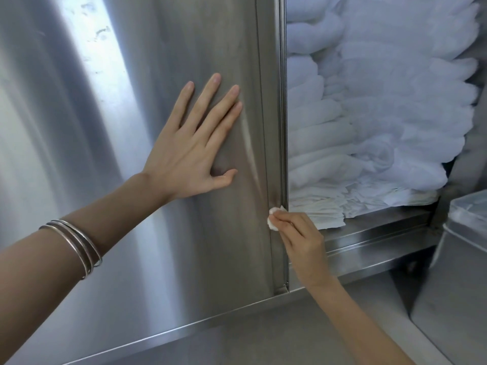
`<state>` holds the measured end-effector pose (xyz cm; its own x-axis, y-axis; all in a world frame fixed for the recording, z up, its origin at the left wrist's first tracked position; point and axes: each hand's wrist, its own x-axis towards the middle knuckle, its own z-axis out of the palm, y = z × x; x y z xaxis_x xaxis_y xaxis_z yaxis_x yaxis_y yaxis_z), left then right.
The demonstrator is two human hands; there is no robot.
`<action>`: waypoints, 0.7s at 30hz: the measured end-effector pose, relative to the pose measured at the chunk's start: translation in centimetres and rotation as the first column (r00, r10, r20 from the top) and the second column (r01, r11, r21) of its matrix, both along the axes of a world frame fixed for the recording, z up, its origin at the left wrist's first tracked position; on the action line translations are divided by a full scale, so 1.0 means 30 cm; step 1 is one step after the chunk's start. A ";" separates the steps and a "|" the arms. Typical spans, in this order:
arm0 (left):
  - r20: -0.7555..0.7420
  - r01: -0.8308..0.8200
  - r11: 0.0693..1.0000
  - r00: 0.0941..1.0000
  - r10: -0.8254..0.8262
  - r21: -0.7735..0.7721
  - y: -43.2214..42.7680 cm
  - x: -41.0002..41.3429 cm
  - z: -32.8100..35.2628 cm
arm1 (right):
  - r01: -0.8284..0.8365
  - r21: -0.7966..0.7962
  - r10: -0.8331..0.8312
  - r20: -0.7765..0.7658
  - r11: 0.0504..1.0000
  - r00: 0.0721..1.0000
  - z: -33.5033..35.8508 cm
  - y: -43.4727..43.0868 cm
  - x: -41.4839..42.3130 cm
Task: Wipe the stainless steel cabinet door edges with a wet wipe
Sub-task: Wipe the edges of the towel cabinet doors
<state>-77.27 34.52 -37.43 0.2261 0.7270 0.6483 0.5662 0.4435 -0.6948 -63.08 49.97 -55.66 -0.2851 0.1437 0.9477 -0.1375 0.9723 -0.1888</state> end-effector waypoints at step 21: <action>0.073 0.032 0.969 0.997 -0.015 -0.244 -0.032 0.044 -0.403 | 0.032 -0.061 -0.034 -0.038 0.998 0.999 -0.019 -0.005 -0.008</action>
<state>-75.94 33.57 -49.53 0.2053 0.8604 0.4665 0.6258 0.2511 -0.7385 -63.32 49.82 -56.21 -0.2423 0.2094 0.9473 -0.1140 0.9635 -0.2421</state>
